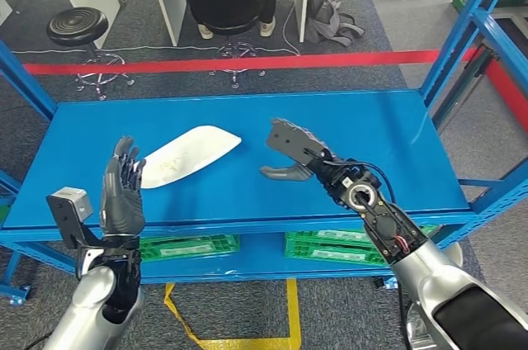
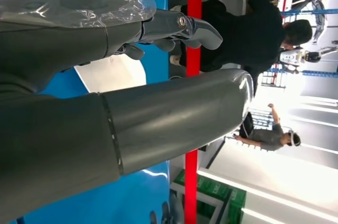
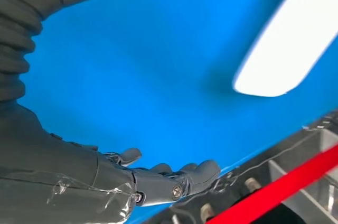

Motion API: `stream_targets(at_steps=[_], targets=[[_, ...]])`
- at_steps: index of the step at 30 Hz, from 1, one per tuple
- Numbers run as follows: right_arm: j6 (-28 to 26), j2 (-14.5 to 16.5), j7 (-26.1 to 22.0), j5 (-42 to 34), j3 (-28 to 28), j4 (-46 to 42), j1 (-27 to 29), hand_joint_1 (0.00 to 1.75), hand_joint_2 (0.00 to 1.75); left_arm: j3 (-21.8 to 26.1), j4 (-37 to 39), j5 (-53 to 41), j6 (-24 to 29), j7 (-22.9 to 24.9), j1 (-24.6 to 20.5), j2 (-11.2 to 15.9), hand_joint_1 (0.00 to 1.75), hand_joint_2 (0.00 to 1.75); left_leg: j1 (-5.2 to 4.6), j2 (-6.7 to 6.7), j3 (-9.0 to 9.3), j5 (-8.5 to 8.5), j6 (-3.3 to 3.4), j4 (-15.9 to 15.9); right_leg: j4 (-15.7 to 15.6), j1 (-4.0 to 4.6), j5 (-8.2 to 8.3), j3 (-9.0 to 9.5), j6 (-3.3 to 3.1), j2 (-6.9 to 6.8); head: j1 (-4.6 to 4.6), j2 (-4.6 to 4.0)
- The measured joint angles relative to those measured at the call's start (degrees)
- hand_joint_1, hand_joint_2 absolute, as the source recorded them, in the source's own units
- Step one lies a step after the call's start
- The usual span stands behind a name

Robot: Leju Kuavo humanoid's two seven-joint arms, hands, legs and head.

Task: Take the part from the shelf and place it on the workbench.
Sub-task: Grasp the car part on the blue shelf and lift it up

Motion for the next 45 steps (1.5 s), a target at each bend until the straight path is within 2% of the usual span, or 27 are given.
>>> stream_targets(at_steps=[3,5,12,16,22,25,36,40,45], targets=[[1.8,-0.6,-2.0,4.8,0.7,3.5,-2.4,0.00,1.75,0.0,0.0,0.1,0.0,-0.1,0.0,0.0,0.00,0.00,0.00,-0.01,-0.02,0.00,0.00,0.0,0.0,0.01,0.01,0.04,0.02,-0.02,0.00,0.00],[1.7,-0.8,-4.3,10.5,1.8,6.2,-4.6,0.00,1.75,0.0,0.0,0.2,0.3,0.0,0.0,0.0,0.00,0.00,0.00,0.00,-0.02,0.00,0.00,0.0,0.0,0.00,0.04,0.05,0.04,-0.01,0.00,0.00],[-4.0,-0.7,-10.6,35.4,8.1,11.7,-12.7,0.00,1.75,0.0,0.0,0.4,1.8,-0.6,0.1,0.2,0.00,0.00,0.00,-0.02,-0.02,0.01,0.01,0.0,0.0,0.02,0.06,0.07,0.06,-0.03,0.00,-0.01],[-10.0,0.9,-13.4,47.1,12.0,14.4,-15.8,0.00,1.75,0.0,0.0,1.0,1.8,-1.3,0.1,0.2,0.00,0.00,0.02,-0.03,-0.02,0.02,0.01,0.0,0.0,0.04,0.06,0.07,0.06,-0.04,0.00,0.00],[-19.6,3.9,-14.4,62.2,17.6,18.0,-18.9,0.00,1.75,0.0,0.0,1.2,1.8,-1.9,-0.1,0.0,0.00,0.00,0.02,-0.04,-0.02,0.02,0.01,0.0,-0.1,0.06,0.06,0.07,0.06,-0.05,0.00,0.00],[-21.5,5.3,-16.3,64.9,19.7,19.0,-20.3,0.00,1.75,0.0,0.1,1.3,1.8,-2.1,-0.4,-0.1,0.00,0.00,0.02,-0.03,-0.01,0.02,0.01,0.0,-0.1,0.06,0.06,0.08,0.06,-0.05,0.00,0.00],[-23.1,8.8,-21.2,61.4,22.6,21.6,-22.5,0.00,1.75,0.0,0.7,1.4,0.8,-3.0,-1.2,-0.5,0.00,0.00,0.02,-0.02,-0.01,0.02,0.00,0.0,-0.2,0.06,0.07,0.12,0.07,-0.04,-0.01,0.00],[-21.0,9.7,-23.2,56.8,22.7,23.0,-22.7,0.00,0.00,0.0,1.2,1.4,0.1,-3.5,-1.6,-0.7,0.00,0.00,0.02,-0.03,-0.01,0.02,0.00,0.0,-0.2,0.06,0.07,0.13,0.07,-0.05,-0.01,0.00],[-18.7,10.4,-24.4,53.2,22.7,24.6,-22.8,0.00,0.00,0.0,1.8,1.4,-0.4,-3.8,-1.8,-0.8,0.00,0.00,0.02,-0.03,-0.01,0.02,0.01,0.0,-0.2,0.06,0.07,0.14,0.07,-0.05,-0.01,0.00]])
